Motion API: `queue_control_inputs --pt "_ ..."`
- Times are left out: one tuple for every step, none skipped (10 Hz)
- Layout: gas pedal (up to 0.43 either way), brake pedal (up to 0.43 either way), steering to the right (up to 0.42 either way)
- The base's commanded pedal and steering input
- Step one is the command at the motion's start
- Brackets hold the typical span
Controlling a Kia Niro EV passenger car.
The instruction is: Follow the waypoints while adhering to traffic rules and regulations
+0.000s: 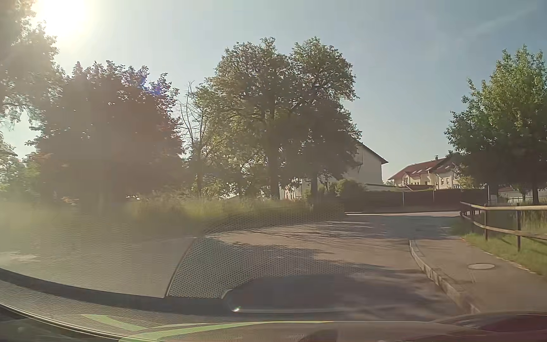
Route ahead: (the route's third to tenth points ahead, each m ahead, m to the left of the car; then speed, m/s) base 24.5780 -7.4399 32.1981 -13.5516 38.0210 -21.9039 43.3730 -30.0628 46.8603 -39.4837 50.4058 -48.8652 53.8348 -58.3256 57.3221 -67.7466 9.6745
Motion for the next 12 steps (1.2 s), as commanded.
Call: queue_control_inputs --pt "0.087 0.0 0.089" --pt "0.087 0.0 0.089" --pt "0.087 0.0 0.09" --pt "0.098 0.0 0.092" --pt "0.098 0.0 0.096" --pt "0.098 0.0 0.098" --pt "0.098 0.0 0.098" --pt "0.098 0.0 0.104" --pt "0.11 0.0 0.111" --pt "0.118 0.0 0.119" --pt "0.13 0.0 0.121" --pt "0.13 0.0 0.121"
